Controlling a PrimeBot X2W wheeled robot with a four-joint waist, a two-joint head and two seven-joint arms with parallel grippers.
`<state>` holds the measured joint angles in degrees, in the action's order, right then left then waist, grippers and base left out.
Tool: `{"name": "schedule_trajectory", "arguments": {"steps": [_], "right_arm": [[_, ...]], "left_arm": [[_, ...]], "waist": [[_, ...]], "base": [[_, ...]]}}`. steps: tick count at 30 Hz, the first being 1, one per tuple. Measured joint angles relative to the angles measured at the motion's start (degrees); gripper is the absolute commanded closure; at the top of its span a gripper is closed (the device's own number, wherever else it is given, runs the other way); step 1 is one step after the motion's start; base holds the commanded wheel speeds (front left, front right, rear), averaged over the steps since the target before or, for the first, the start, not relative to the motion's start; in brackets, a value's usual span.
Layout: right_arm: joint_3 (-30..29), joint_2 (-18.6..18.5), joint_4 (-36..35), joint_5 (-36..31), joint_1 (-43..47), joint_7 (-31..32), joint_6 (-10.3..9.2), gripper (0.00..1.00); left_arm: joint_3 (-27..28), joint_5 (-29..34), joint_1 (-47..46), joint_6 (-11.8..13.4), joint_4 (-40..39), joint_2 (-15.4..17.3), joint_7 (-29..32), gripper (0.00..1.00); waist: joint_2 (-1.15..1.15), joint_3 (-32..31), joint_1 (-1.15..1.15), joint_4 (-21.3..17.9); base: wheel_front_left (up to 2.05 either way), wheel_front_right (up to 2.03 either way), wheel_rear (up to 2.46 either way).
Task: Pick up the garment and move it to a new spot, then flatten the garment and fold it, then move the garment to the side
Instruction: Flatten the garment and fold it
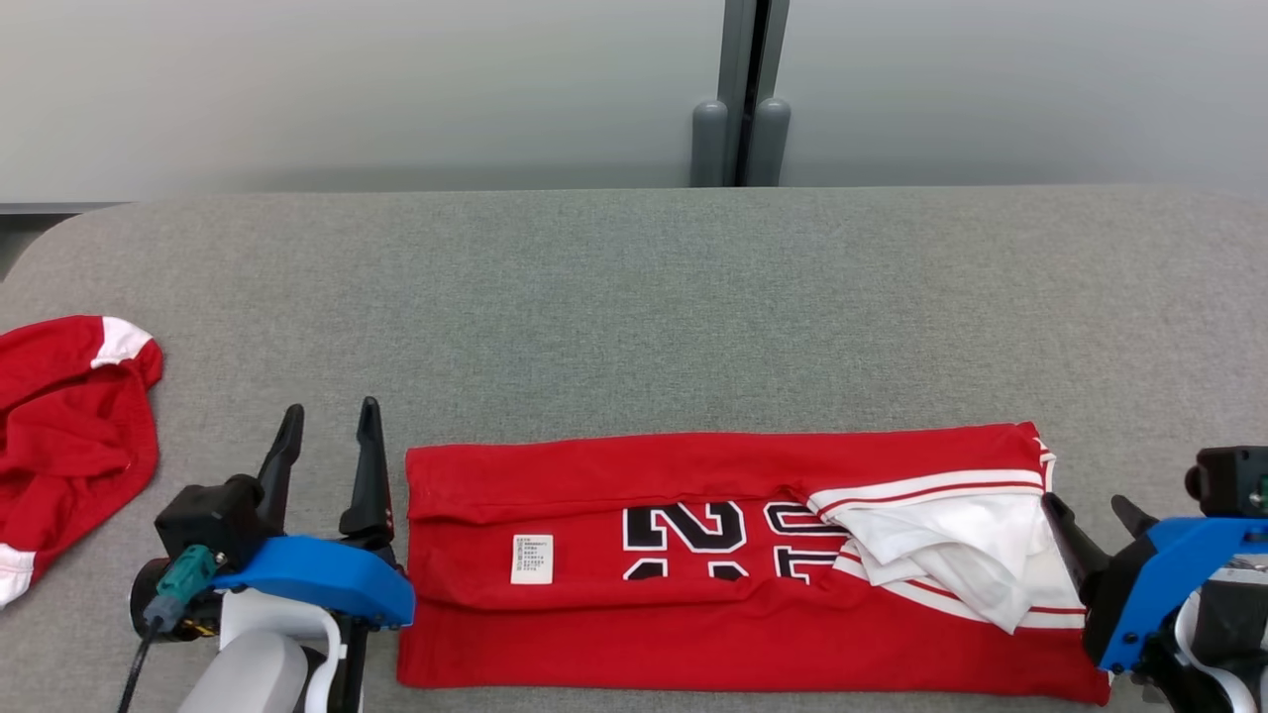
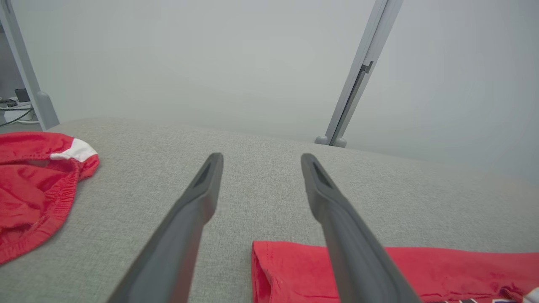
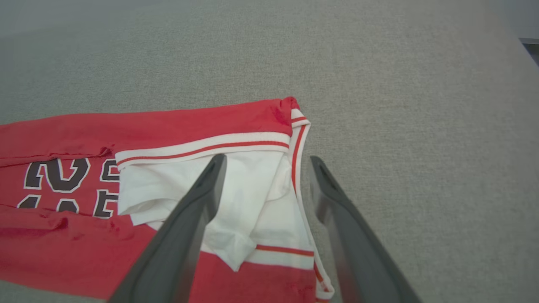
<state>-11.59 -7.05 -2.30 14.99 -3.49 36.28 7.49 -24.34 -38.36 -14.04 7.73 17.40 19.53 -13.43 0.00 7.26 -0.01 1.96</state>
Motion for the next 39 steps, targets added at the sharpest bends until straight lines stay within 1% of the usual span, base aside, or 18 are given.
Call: {"name": "schedule_trajectory", "arguments": {"steps": [2, 7, 10, 16, 21, 25, 26, 27, 30, 32, 36, 39], "right_arm": [[-0.5, 0.8, 2.7, -1.2, -1.3, -1.4, -0.01, 0.00], [-2.4, 2.4, 10.0, -4.0, -4.7, -5.9, -0.01, 0.00], [-3.8, 3.3, 14.6, -5.4, -6.2, -8.6, -0.01, 0.00], [-6.4, 3.9, 23.0, -6.5, -8.8, -14.5, -0.01, 0.00], [-5.7, 4.1, 29.7, -6.4, -10.8, -17.7, -0.01, 0.00], [-4.2, 3.9, 33.8, -7.6, -12.5, -19.0, -0.07, 0.00], [-3.1, 3.5, 35.2, -8.3, -13.2, -19.0, -0.10, 0.79], [-2.5, 3.3, 35.8, -8.4, -13.4, -19.1, -0.14, 1.00], [-1.2, 3.4, 36.7, -8.6, -13.9, -19.1, -0.07, 1.00], [-1.4, 3.6, 36.8, -8.9, -13.9, -19.8, -0.01, 1.00], [-3.9, 3.3, 35.8, -9.2, -13.8, -20.9, 0.08, 1.00], [-7.0, 2.0, 33.7, -9.9, -13.2, -21.1, 0.07, 1.00]], "left_arm": [[0.0, 1.5, 0.1, 0.4, -0.2, -0.6, -0.9, 0.00], [0.5, 5.7, 1.1, 0.5, 0.0, -0.7, -1.5, 0.00], [1.2, 8.0, 1.6, 0.3, -0.4, -1.0, -1.5, 0.00], [3.0, 10.9, 2.5, -0.7, -1.2, -2.9, -1.6, 0.00], [4.7, 12.8, 2.5, -1.9, -2.0, -4.4, -1.6, 0.00], [5.6, 13.8, 2.5, -2.9, -2.0, -5.2, -1.6, 0.00], [5.9, 14.3, 2.5, -3.4, -2.0, -5.5, -1.6, 0.00], [6.2, 14.5, 2.5, -3.7, -1.9, -5.6, -1.6, 0.00], [6.8, 14.9, 2.5, -4.2, -1.8, -6.1, -1.6, 0.00], [7.2, 15.2, 2.5, -4.6, -1.8, -6.6, -1.6, 0.00], [7.8, 15.7, 2.5, -4.9, -1.7, -7.3, -1.6, 0.00], [8.6, 15.7, 3.1, -5.3, -1.5, -7.5, -1.6, 0.00]], "waist": [[0.00, -0.1, 0.01, 0.3], [0.00, 0.3, 0.01, 0.8], [0.01, 0.7, 0.01, 1.0], [0.01, 1.6, 0.01, 1.5], [0.00, 2.3, 0.01, 2.1], [0.00, 2.5, 0.01, 2.3], [0.00, 2.6, 0.00, 2.4], [0.00, 2.6, 0.00, 2.5], [0.00, 2.6, 0.00, 2.6], [0.00, 2.5, 0.01, 2.6], [0.01, 1.9, 0.01, 2.3], [0.01, 1.5, 0.01, 1.8]], "base": [[0.00, 0.00, 0.00], [0.00, 0.00, 0.00], [0.00, 0.00, 0.00], [0.00, 0.00, 0.00], [0.00, 0.00, 0.00], [0.00, 0.00, 0.00], [0.00, 0.00, 0.00], [0.00, 0.00, 0.00], [0.00, 0.00, 0.00], [0.00, 0.00, 0.00], [0.00, 0.00, 0.00], [0.00, 0.00, 0.00]]}}
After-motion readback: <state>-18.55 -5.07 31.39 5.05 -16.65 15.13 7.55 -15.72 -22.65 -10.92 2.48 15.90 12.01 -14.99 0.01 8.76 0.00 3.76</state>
